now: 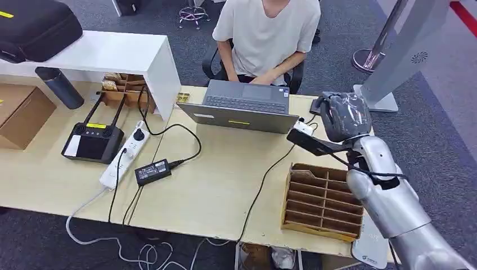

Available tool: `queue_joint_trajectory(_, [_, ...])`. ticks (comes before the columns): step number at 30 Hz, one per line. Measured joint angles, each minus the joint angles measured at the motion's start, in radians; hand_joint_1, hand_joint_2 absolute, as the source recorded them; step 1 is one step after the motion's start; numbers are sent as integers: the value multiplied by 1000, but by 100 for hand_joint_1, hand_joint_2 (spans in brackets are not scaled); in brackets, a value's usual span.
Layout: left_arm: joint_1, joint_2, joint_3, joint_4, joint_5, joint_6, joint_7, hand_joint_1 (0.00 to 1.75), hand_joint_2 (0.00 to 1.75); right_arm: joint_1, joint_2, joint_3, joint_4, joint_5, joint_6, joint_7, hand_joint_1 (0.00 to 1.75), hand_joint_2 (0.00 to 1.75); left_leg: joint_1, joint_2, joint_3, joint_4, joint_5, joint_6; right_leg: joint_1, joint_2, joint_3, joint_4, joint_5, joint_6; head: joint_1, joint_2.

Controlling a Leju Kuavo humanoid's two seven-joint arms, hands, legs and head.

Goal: Pass the card to the sensor for recognition and then transmit it.

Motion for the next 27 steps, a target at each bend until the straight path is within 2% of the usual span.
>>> queue_joint_trajectory(11, [1, 0, 0, 0, 0, 3, -2, 0, 175, -2, 1, 3, -56, 12, 1, 6, 164, 175, 0, 0, 0, 0, 0, 0, 0, 0, 0, 0, 0, 0, 0, 0])
queue_joint_trajectory(12, [1, 0, 0, 0, 0, 3, -2, 0, 175, -2, 1, 3, -58, 12, 1, 6, 0, 175, 0, 0, 0, 0, 0, 0, 0, 0, 0, 0, 0, 0, 0, 0])
queue_joint_trajectory(15, [1, 0, 0, 0, -2, -16, -6, 0, 175, 2, 1, 3, -68, 11, 1, 6, 0, 175, 0, 0, 0, 0, 0, 0, 0, 0, 0, 0, 0, 0, 0, 0])
queue_joint_trajectory(19, [3, 0, 0, 0, -50, -5, -10, 0, 175, 35, -13, 2, -100, 11, -1, 14, 0, 175, 0, 0, 0, 0, 0, 0, 0, 0, 0, 0, 0, 0, 0, 0])
queue_joint_trajectory(27, [13, 1, 18, 0, -52, 21, -10, 0, 175, 136, -111, -10, -235, 11, 34, 23, 0, 175, 0, 0, 0, 0, 0, 0, 0, 0, 0, -1, 0, 0, 0, 0])
